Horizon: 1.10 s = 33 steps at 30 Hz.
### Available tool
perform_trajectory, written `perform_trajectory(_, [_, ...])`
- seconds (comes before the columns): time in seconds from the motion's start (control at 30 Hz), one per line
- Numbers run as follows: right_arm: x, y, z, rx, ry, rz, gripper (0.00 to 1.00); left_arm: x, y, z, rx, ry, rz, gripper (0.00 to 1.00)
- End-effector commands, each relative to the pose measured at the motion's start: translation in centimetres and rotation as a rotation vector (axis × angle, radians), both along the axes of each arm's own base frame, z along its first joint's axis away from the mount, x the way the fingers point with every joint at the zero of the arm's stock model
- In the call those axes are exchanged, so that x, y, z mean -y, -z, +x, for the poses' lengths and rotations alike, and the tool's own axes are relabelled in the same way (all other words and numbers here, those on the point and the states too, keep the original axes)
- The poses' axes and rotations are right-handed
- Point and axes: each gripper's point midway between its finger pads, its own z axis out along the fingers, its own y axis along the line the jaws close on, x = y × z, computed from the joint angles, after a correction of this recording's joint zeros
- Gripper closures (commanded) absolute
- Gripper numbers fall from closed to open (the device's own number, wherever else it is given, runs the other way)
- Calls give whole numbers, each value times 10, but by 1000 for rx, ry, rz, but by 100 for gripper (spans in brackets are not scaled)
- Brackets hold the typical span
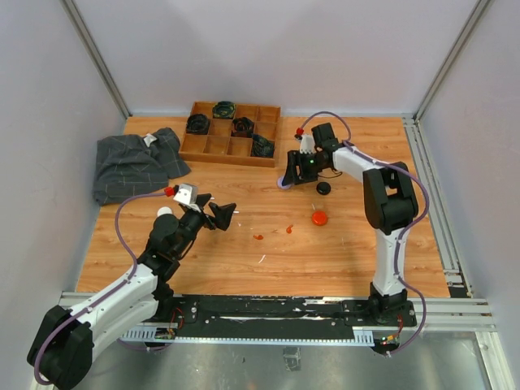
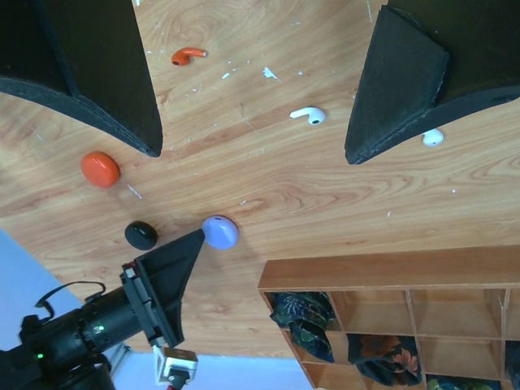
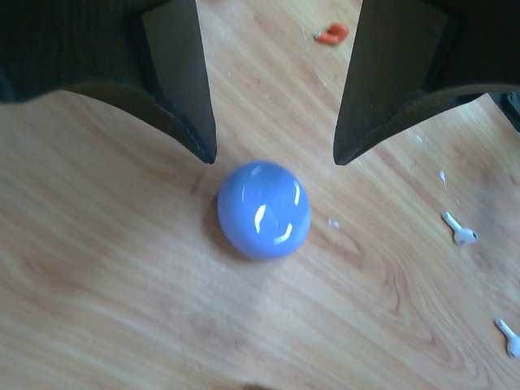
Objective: Insert the wireless bluetooth earbuds into the charging case
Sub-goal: Place the charging case at the center of the board, then pick up the charging case at the center of the board.
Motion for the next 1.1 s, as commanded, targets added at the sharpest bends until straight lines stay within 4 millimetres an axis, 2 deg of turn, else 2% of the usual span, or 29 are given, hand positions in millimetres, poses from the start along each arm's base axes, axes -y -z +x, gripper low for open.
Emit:
perform_trajectory(0.0, [29, -35, -8, 92, 26, -82, 38, 1, -18, 4, 31, -6, -36, 1])
perform_trajectory(0.13, [53, -47, -32, 121, 45, -185, 34, 3, -19, 4, 21, 3, -45, 1])
perform_trajectory(0.37, [95, -40, -79, 78, 55, -403, 26, 6, -19, 4, -1, 15, -58, 1])
perform_trajectory(0.57, [105, -22, -99, 38, 33, -565, 23, 10, -18, 3, -4, 35, -65, 1])
perform_trajectory(0.73, [102, -4, -106, -6, 8, -573, 23, 10, -18, 3, -4, 32, -69, 1])
perform_trajectory(0.93, [92, 15, -113, -60, -18, -567, 27, 9, -17, 2, 1, 30, -75, 1])
perform_trajectory(1.07, [93, 28, -117, -88, -23, -589, 32, 11, -19, 1, 10, 42, -84, 1])
